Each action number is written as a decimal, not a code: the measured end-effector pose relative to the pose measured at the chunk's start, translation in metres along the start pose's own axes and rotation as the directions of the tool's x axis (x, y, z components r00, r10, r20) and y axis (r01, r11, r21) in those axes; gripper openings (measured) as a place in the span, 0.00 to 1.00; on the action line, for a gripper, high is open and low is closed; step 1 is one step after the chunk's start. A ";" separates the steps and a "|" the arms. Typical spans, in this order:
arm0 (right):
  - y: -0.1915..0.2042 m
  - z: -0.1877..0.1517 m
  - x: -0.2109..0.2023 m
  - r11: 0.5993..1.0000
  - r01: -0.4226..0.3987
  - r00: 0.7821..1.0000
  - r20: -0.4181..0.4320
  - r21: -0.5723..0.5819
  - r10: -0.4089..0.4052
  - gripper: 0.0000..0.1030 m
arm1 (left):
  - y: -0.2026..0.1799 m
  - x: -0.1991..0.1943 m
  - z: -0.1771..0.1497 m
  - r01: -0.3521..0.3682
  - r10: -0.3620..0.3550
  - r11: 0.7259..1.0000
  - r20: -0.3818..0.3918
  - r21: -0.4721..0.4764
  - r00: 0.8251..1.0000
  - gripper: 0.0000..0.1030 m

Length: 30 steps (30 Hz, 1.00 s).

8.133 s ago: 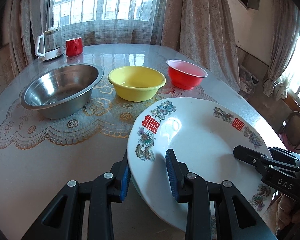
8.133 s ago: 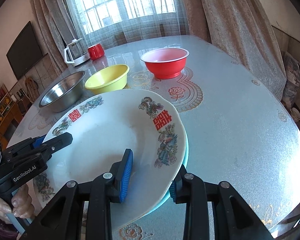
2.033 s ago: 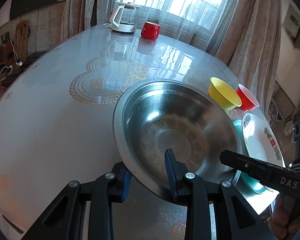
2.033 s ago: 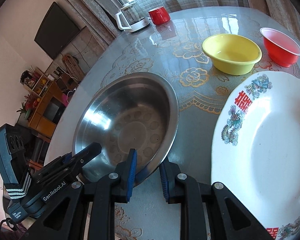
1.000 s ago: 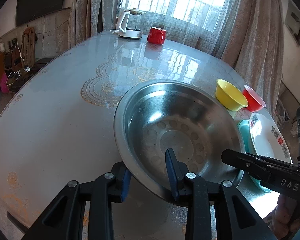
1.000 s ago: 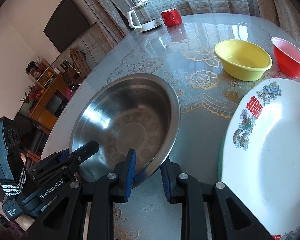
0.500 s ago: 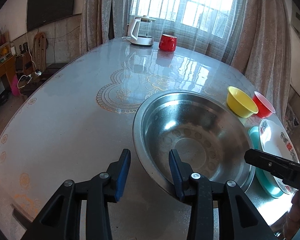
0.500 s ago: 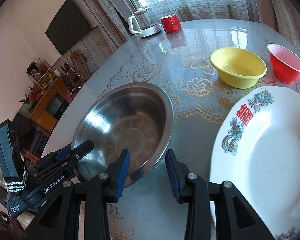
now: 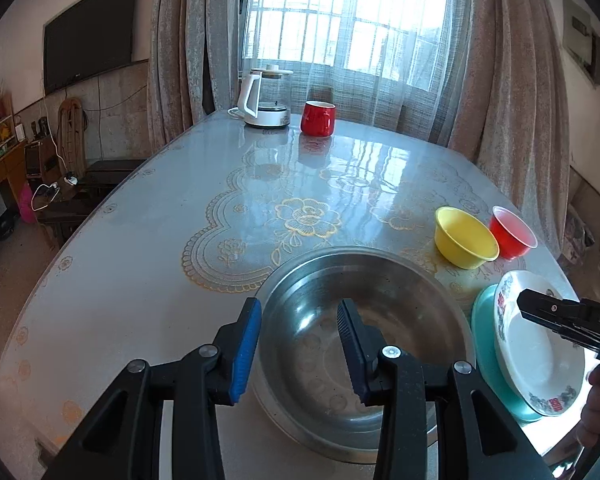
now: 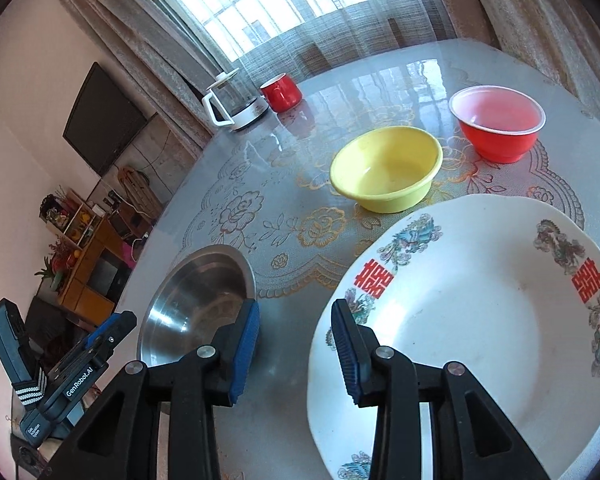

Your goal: Organize plates and bowls

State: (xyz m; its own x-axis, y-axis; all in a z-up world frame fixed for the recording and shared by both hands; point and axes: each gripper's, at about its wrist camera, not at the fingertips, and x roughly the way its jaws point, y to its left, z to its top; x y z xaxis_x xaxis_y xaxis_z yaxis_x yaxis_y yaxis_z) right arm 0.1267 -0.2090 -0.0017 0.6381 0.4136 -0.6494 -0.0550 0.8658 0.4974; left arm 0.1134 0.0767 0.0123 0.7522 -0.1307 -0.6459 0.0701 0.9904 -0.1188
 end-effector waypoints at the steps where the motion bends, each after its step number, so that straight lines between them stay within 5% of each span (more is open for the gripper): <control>1: -0.005 0.004 -0.002 1.000 0.008 1.000 0.006 0.016 -0.008 0.37 | -0.006 0.000 0.004 0.021 -0.021 1.000 0.005 0.015 1.000 0.39; 10: -0.043 0.046 -0.015 0.992 0.034 0.994 0.097 0.120 -0.046 0.36 | -0.066 0.021 0.045 0.124 -0.127 0.985 0.014 0.118 0.992 0.45; 18: -0.072 0.079 0.009 0.976 0.060 0.996 0.057 0.207 -0.074 0.20 | -0.108 0.072 0.076 0.207 -0.196 0.977 -0.149 0.061 0.969 0.41; 23: -0.088 0.092 0.028 0.964 0.068 0.997 0.027 0.255 -0.077 0.18 | -0.121 0.109 0.084 0.250 -0.252 0.967 -0.251 -0.038 0.935 0.40; 30: -0.097 0.098 0.044 0.959 0.081 0.996 0.005 0.271 -0.085 0.18 | -0.137 0.144 0.093 0.252 -0.270 0.963 -0.302 -0.096 0.914 0.32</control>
State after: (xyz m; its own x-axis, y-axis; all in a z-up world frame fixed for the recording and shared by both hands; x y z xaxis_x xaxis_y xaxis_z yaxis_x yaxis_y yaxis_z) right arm 0.2359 -0.3028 -0.0221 0.6443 0.3367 -0.6867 0.2071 0.7875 0.5805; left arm 0.2735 -0.0733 0.0058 0.4711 -0.3999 -0.7862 0.1942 0.9165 -0.3498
